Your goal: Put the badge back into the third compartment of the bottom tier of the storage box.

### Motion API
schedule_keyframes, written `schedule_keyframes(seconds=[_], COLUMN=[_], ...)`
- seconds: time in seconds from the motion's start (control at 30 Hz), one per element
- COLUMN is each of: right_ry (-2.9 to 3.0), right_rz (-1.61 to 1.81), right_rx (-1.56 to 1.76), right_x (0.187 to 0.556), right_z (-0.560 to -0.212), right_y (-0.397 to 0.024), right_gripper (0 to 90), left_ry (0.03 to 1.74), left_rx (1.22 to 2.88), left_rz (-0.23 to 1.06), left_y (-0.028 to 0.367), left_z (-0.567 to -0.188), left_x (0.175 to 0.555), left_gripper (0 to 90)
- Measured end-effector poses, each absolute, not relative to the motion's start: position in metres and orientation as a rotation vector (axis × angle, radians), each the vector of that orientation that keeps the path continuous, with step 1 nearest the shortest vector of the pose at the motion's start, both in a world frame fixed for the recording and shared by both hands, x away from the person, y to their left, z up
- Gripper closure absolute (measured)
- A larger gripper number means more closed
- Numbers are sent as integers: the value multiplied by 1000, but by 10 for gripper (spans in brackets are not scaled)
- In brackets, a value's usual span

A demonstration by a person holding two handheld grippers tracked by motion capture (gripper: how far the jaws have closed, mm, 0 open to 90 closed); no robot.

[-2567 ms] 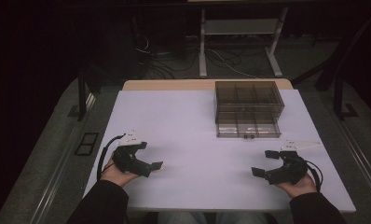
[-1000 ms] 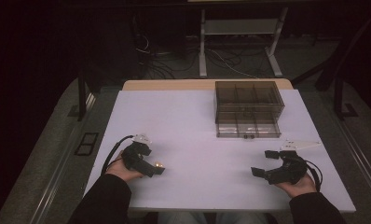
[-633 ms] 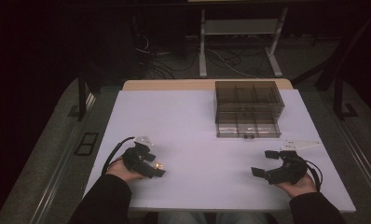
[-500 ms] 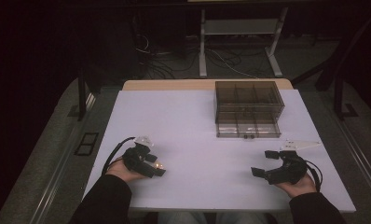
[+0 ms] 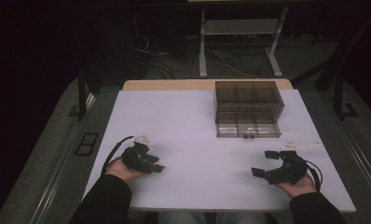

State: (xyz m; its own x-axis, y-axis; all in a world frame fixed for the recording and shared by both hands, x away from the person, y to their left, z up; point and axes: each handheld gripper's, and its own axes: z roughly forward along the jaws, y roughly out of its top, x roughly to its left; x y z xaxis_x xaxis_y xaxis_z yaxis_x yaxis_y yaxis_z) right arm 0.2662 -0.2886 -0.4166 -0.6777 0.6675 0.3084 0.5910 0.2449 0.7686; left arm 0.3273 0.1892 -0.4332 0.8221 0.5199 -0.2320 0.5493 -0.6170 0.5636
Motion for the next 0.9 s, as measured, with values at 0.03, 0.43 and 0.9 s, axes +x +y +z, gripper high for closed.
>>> schedule_keyframes(seconds=[0.03, 0.43, 0.9], right_ry=[2410, 2408, 2412], right_rz=[1430, 1424, 1419], right_rx=[1223, 1217, 1230], right_x=[266, 267, 268], right_z=[-417, -417, -417], right_y=[-289, -290, -290], right_gripper=[1, 1, 1], left_ry=[785, 822, 830], left_rx=[2359, 2276, 2270], left_rz=[-63, -60, -2], left_y=[190, 196, 194], left_z=[-433, -430, -426], left_x=[327, 320, 308], left_gripper=[564, 813, 835])
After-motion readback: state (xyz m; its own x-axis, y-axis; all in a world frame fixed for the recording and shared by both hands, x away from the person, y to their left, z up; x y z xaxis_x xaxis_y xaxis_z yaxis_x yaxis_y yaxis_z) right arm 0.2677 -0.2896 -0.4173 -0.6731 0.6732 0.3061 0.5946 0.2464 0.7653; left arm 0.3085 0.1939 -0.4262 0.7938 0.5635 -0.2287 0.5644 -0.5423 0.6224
